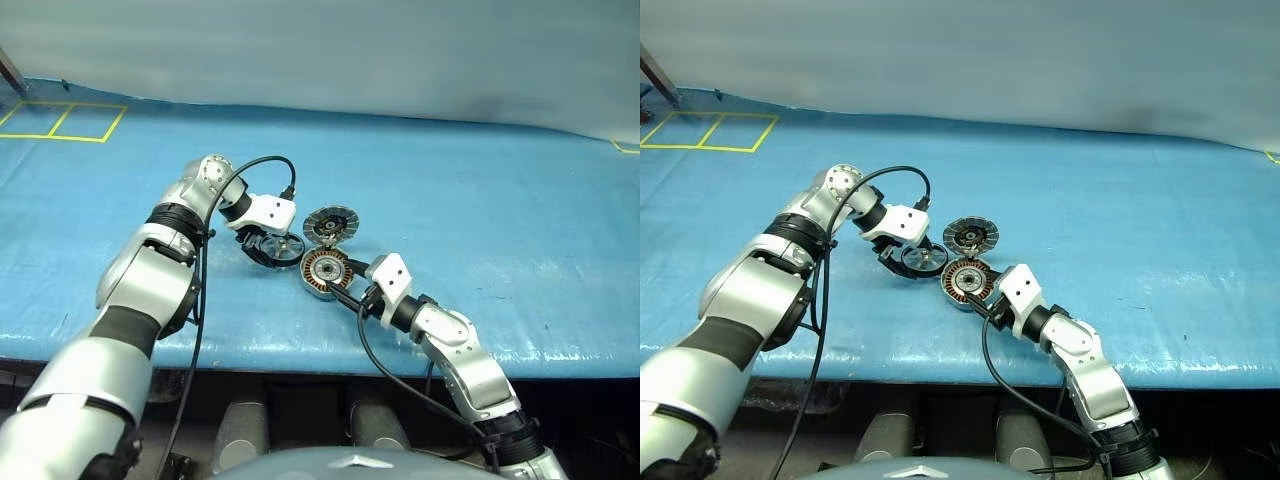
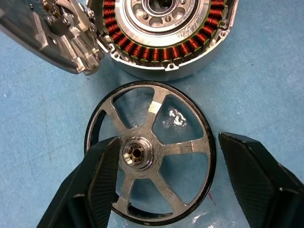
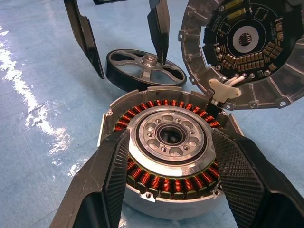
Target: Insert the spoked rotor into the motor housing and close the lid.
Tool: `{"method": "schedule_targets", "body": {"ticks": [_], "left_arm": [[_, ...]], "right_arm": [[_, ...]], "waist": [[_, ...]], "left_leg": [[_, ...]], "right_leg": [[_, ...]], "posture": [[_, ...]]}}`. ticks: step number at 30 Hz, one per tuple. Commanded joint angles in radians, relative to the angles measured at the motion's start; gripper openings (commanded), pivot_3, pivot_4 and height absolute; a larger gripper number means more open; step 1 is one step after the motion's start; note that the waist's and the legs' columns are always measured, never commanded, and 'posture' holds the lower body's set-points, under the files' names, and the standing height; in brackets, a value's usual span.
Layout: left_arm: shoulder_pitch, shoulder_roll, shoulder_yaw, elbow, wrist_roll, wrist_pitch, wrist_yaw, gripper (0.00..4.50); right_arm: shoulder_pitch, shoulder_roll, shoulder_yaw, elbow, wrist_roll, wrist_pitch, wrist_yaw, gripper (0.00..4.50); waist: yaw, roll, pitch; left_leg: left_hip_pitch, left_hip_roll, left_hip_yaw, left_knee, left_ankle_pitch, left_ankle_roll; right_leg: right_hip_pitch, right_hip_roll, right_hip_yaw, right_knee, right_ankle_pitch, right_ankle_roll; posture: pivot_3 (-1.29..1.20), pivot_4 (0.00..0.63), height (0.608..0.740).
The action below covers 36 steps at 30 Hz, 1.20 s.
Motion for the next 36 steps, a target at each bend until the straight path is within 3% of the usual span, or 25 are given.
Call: {"method": "schedule_targets", "body": {"ticks": [1,19,36], "left_arm": [[-0.016,0.003,0.011,-0.003,0.0,0.005,0.007,3.55],[-0.068,0.07,0.018,-0.025,-0.045,0.033,-0.11,3.55],[-0.058,-0.003,0.028,-0.008,-0.025,0.007,-0.028,3.55]], "right_arm": [[0.001,0.004,-0.012,-0.034,0.005,-0.024,-0.004,2.87],[-0.013,0.009,-0.007,-0.019,0.003,-0.028,0.003,2.87],[0.012,0.008,-0.013,-0.031,-0.007,-0.031,-0.011,2.87]], "waist": [[0.0,0.0,0.0],[0.001,0.0,0.0],[-0.001,0.0,0.0]], "left_leg": [[0.0,0.0,0.0,0.0,0.0,0.0],[0.0,0.0,0.0,0.0,0.0,0.0],[0.0,0.0,-0.001,0.001,0.0,0.0]], "right_leg": [[0.0,0.0,0.0,0.0,0.0,0.0],[0.0,0.0,0.0,0.0,0.0,0.0],[0.0,0.001,0.0,0.0,0.0,0.0]], "posture": [[0.0,0.15,0.74],[0.0,0.15,0.74],[0.0,0.15,0.74]]}}
